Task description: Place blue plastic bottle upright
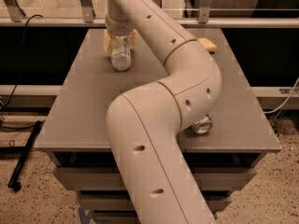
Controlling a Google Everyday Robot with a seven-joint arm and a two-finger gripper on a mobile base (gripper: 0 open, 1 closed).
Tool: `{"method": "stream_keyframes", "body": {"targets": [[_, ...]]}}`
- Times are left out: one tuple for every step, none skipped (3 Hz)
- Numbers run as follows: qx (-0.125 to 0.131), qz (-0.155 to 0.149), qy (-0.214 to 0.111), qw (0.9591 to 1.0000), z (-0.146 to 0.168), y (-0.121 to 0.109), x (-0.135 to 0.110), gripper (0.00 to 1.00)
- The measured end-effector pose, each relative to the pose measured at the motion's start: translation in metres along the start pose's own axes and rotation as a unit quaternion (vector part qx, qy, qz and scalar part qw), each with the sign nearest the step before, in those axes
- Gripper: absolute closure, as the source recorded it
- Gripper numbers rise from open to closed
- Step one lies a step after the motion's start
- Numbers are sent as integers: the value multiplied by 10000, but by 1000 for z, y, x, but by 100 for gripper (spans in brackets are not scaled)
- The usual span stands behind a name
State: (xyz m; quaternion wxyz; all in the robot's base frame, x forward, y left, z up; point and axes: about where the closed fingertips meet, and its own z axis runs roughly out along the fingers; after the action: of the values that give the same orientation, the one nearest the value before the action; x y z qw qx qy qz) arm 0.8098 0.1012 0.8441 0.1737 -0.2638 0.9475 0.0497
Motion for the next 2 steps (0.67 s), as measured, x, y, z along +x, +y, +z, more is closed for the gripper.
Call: {"method": "stream_keyframes", "body": {"targets": [[-81,-150,-247,9995,-15,6,-13,65],[-358,-397,-665,9964,-37,5,-22,88]]}}
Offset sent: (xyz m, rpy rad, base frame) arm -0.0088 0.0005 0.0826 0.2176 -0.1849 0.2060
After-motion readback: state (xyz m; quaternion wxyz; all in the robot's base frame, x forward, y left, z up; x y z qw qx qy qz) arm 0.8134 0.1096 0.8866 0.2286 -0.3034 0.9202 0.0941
